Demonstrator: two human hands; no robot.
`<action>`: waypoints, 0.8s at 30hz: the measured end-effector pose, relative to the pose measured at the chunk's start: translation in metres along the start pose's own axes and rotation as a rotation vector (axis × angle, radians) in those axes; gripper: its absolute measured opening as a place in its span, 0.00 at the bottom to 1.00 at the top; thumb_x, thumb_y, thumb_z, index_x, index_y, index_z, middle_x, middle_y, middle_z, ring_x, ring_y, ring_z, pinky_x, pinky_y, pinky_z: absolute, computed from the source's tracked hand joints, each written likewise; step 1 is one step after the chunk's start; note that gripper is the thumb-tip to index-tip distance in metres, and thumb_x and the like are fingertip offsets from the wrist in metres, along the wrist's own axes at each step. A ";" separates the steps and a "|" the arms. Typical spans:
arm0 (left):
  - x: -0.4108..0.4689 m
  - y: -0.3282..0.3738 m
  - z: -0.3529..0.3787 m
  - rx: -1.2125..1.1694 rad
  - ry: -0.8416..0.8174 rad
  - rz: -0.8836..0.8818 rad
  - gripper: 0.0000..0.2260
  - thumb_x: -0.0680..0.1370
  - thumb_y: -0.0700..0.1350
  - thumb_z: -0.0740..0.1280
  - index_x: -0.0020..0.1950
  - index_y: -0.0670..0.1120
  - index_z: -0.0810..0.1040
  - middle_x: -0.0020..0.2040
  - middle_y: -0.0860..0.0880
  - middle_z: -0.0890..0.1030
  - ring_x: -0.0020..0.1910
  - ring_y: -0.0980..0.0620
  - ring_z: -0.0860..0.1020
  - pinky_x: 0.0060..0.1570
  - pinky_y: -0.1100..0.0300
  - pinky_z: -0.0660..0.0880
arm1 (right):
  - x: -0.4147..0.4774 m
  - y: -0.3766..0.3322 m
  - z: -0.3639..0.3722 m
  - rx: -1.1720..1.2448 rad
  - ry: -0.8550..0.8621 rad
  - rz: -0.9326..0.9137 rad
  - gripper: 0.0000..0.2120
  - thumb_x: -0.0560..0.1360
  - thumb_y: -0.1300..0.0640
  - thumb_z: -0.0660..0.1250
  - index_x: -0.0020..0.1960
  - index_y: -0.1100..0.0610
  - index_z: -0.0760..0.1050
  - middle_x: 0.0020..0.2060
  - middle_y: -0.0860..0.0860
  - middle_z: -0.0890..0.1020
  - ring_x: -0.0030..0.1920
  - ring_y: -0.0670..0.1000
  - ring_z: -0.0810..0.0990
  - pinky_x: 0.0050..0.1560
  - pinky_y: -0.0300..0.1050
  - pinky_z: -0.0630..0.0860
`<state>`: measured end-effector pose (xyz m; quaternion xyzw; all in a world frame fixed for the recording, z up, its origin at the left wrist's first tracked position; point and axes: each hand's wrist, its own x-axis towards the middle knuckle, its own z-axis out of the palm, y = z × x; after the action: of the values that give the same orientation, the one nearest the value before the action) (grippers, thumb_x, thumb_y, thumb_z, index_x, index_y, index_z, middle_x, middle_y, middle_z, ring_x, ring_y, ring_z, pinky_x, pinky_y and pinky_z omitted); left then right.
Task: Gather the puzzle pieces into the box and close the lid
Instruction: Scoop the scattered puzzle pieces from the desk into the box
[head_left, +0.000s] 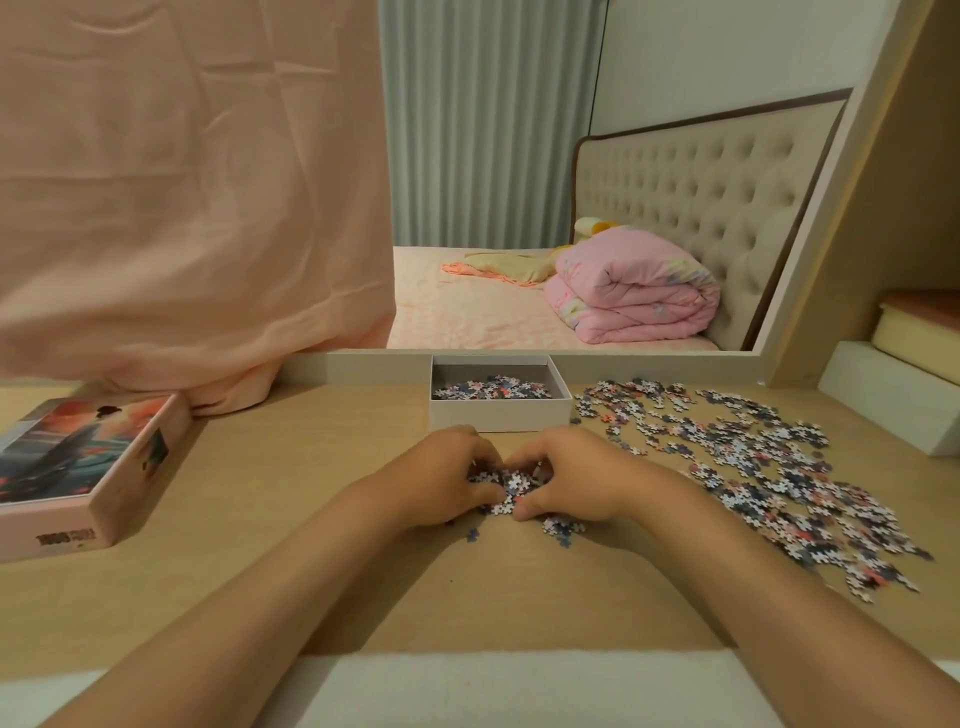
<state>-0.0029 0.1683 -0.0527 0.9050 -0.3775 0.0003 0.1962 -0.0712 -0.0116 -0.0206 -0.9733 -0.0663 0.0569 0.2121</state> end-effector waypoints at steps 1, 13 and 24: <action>0.000 0.000 0.000 -0.015 0.030 -0.006 0.16 0.75 0.55 0.72 0.60 0.51 0.79 0.51 0.52 0.76 0.49 0.54 0.75 0.49 0.61 0.71 | 0.001 0.000 0.002 0.030 0.019 0.006 0.25 0.71 0.50 0.77 0.67 0.47 0.77 0.42 0.39 0.78 0.43 0.40 0.76 0.41 0.34 0.70; 0.006 -0.008 -0.002 -0.546 0.151 -0.166 0.08 0.72 0.42 0.76 0.49 0.46 0.81 0.38 0.49 0.83 0.34 0.54 0.80 0.37 0.59 0.78 | 0.017 0.000 0.018 0.790 0.242 0.169 0.15 0.69 0.71 0.76 0.52 0.56 0.85 0.39 0.54 0.83 0.34 0.52 0.82 0.35 0.41 0.80; 0.071 -0.015 -0.064 -0.666 0.278 -0.151 0.07 0.73 0.36 0.74 0.50 0.41 0.81 0.35 0.47 0.81 0.33 0.53 0.81 0.37 0.59 0.81 | 0.082 -0.004 -0.048 0.825 0.379 0.065 0.14 0.70 0.69 0.76 0.55 0.61 0.82 0.45 0.58 0.84 0.43 0.56 0.86 0.43 0.44 0.84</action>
<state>0.0676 0.1523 0.0117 0.8080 -0.2590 -0.0142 0.5290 0.0161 -0.0148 0.0180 -0.8024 0.0324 -0.0940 0.5885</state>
